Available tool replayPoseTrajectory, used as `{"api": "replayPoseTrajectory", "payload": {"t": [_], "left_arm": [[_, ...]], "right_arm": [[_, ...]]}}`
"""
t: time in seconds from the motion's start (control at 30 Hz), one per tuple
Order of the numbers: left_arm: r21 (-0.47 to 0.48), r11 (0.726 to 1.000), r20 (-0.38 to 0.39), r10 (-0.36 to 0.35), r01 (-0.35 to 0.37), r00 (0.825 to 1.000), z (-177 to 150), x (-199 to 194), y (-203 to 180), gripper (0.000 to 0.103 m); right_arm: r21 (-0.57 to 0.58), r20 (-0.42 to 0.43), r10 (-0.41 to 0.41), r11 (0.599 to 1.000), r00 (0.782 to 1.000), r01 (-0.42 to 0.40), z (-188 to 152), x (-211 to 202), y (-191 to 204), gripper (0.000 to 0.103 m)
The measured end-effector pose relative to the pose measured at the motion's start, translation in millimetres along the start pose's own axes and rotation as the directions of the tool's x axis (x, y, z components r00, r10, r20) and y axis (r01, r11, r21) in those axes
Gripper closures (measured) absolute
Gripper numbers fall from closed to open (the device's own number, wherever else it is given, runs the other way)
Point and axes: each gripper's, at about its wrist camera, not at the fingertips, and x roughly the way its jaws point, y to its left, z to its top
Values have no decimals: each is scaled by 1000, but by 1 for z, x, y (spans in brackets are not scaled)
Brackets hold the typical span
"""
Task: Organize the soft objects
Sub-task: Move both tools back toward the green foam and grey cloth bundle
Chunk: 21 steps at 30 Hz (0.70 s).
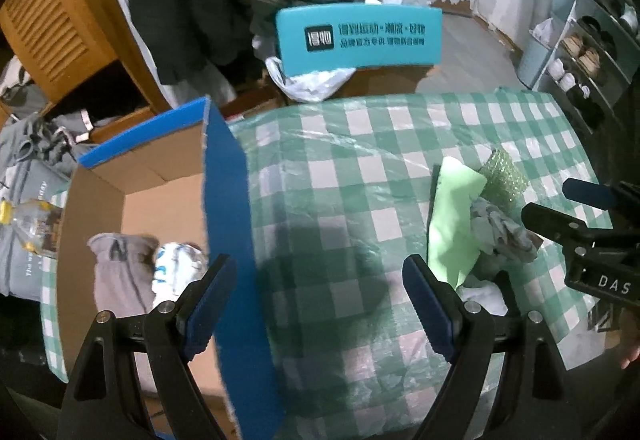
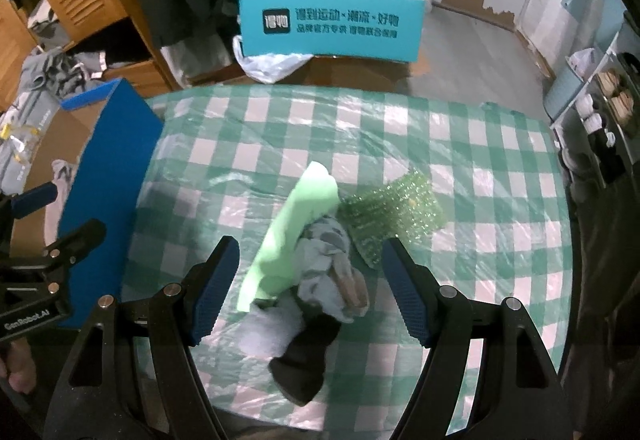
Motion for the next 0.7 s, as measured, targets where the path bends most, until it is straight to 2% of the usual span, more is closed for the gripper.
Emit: {"api": "replayPoseTrajectory", "payload": {"t": [0.7], "left_arm": [[36,998,-99,-47,51,994,10,60,-29,17]], "right_arm": [[27,-160,-27,999,987,31,-7,73,-17,29]]}}
